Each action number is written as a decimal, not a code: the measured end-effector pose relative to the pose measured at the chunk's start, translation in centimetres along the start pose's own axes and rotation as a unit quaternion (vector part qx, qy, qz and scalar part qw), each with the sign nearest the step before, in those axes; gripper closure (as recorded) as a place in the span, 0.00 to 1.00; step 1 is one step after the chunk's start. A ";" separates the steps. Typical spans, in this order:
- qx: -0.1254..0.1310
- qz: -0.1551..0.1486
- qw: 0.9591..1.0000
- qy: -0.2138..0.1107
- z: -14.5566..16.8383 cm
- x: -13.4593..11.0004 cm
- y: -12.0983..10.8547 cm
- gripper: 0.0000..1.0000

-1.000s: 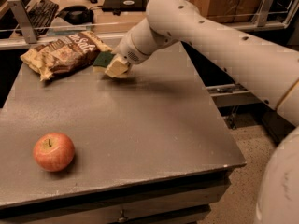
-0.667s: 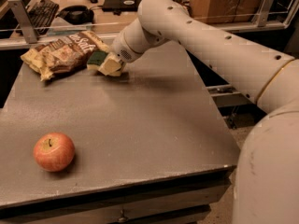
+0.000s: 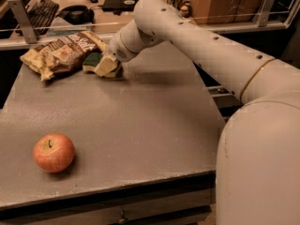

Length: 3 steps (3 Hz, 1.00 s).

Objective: Move sponge near brown chip bag

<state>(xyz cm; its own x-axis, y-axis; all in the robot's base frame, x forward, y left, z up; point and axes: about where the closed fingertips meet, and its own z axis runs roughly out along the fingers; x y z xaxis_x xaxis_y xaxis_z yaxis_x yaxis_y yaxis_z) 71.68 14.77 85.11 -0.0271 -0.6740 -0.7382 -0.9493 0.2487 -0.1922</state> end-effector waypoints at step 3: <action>0.004 -0.002 1.000 -0.022 -1.7 -0.5 -0.1 0.00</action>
Offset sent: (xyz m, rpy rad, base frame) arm 0.0049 0.0015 0.0136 0.0314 -0.0171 0.0042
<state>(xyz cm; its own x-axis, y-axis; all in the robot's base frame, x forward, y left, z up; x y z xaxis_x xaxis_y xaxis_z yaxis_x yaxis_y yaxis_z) 71.26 13.94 86.63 -0.0104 -0.6437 -0.7652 -0.9470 0.2520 -0.1991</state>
